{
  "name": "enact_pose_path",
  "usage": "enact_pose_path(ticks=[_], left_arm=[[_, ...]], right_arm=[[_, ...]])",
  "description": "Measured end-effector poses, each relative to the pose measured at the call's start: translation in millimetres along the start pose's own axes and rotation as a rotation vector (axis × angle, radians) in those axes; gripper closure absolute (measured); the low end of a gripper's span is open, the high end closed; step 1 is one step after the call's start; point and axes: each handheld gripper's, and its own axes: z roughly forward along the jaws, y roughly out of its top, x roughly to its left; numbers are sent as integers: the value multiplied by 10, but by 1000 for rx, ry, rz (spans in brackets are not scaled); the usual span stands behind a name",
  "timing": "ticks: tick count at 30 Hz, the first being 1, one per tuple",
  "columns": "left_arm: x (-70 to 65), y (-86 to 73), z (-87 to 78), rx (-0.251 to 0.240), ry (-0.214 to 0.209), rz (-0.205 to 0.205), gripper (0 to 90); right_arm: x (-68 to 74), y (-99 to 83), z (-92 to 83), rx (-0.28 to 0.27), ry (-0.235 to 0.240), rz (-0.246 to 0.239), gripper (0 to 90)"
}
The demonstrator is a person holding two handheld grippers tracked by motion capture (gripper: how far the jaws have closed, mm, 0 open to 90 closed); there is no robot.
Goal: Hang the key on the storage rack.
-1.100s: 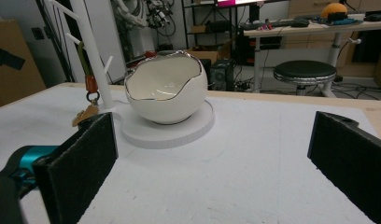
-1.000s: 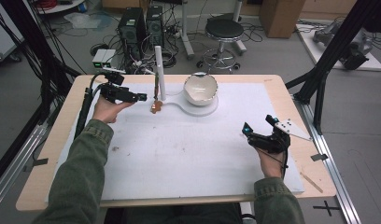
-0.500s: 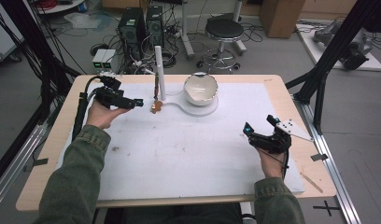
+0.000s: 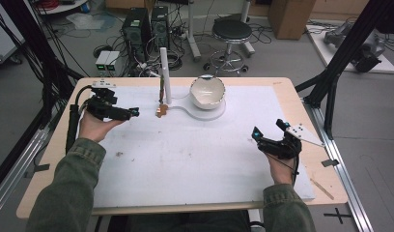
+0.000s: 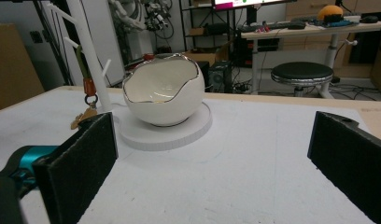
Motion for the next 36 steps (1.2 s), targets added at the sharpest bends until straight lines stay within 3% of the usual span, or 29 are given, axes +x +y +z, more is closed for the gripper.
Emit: enact_pose_path(ticks=[13,20,31,36], left_arm=[[64,-257,-183,-135,37,7,16],[110,-405,-272,-177,40,16,16],[255,-647,-379,-223,48,-42,16],[298,-733,-436,-241,54,-49,16]], right_arm=[[0,-2,-9,-1,-1,-3,6],[-4,-2,-15,0,-2,1,6],[1,-11,-16,1,-5,1,6],[-1,-14,-20,0,-6,-3,6]])
